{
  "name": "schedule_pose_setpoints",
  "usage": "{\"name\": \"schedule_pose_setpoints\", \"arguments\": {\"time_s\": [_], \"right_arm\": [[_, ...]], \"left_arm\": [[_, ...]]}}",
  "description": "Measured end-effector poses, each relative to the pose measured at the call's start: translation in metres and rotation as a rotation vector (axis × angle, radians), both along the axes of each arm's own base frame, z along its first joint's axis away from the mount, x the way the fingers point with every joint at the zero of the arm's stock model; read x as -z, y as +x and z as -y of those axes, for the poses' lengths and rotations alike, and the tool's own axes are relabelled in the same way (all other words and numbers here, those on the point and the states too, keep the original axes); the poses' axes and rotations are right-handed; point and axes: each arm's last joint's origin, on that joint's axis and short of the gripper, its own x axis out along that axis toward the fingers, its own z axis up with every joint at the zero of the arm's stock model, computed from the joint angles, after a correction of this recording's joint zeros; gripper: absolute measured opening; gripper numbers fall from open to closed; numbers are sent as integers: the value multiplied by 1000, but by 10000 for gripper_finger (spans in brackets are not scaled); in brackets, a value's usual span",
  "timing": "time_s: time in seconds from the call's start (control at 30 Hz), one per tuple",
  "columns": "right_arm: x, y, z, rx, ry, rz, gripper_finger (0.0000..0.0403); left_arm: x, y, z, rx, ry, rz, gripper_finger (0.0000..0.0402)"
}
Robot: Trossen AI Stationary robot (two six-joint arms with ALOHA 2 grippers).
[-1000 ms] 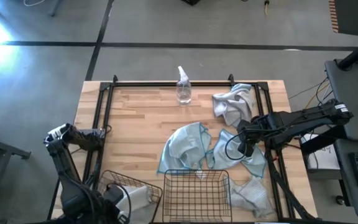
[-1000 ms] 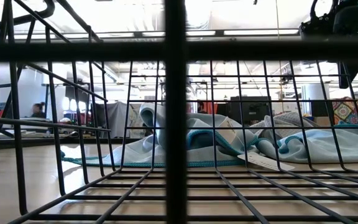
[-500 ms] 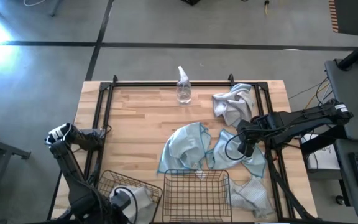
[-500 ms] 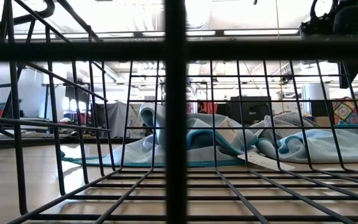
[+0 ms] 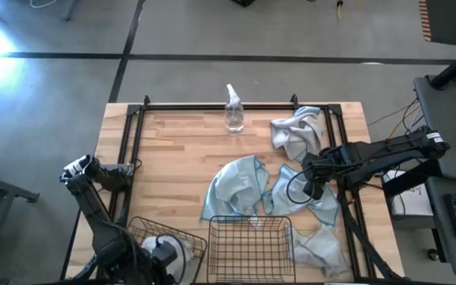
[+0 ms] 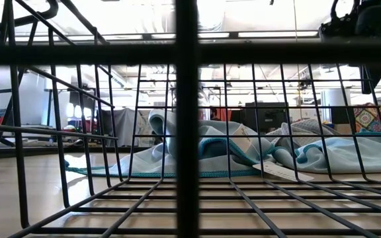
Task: Sort microfiber towel by color & place in baskets
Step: Adjust the gray microfiber towel from the left black wire basket
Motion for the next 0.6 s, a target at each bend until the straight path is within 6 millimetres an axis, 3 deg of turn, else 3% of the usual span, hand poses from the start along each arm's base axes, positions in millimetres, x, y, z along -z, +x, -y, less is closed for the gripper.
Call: {"name": "schedule_pose_setpoints", "arguments": {"time_s": [0.33,0.6], "right_arm": [[0,0,0,-19,-4,-1,68],[0,0,0,-59,-15,-3,68]], "left_arm": [[-12,24,-18,31,78,142,66],[-13,29,-21,33,75,162,4]]}}
